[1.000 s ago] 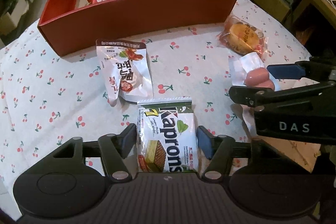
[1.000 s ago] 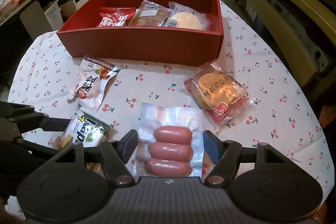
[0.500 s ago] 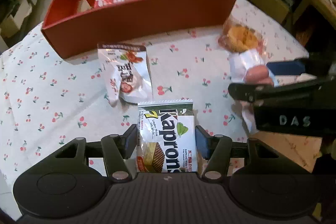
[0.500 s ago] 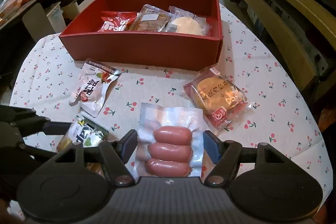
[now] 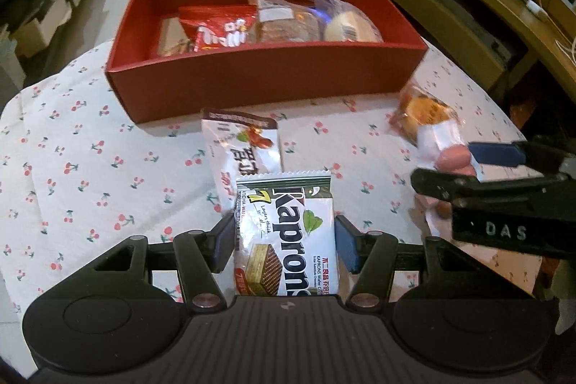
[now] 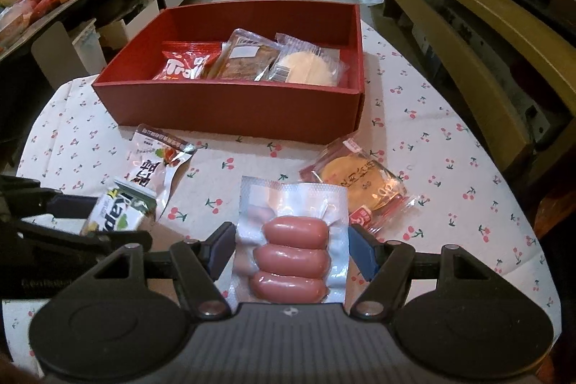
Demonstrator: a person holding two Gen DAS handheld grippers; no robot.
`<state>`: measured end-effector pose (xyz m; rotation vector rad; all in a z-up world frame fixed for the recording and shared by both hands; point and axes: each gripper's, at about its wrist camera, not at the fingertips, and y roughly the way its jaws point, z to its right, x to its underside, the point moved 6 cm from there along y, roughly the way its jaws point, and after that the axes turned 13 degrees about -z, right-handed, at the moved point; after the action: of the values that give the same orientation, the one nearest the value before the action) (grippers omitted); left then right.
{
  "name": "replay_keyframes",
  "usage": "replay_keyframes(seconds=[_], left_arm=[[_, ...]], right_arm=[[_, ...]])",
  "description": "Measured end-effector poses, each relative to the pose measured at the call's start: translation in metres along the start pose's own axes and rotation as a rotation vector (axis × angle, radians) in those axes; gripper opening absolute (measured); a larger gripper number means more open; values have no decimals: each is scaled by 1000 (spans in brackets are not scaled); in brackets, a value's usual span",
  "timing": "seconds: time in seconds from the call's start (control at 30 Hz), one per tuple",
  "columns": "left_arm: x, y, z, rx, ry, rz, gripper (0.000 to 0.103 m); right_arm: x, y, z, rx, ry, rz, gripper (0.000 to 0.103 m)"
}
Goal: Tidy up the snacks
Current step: 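Lift the Kapron wafer and sausage pack and carry both over the red box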
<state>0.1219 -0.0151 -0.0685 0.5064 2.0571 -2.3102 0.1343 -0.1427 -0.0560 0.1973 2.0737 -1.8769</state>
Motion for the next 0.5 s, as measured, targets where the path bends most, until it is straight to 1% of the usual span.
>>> replay_keyframes(seconds=[0.1, 0.2, 0.37, 0.5], left_arm=[[-6, -4, -4, -1, -11, 15, 64], [-15, -13, -7, 4, -24, 45, 64], [-34, -26, -9, 4, -42, 93, 64], [-50, -34, -11, 8, -57, 125, 64]], right_arm=[[-2, 0, -2, -4, -3, 2, 79], [-10, -5, -6, -14, -7, 22, 79], [-30, -14, -12, -10, -15, 74, 78], [-47, -20, -9, -22, 10, 106, 78]])
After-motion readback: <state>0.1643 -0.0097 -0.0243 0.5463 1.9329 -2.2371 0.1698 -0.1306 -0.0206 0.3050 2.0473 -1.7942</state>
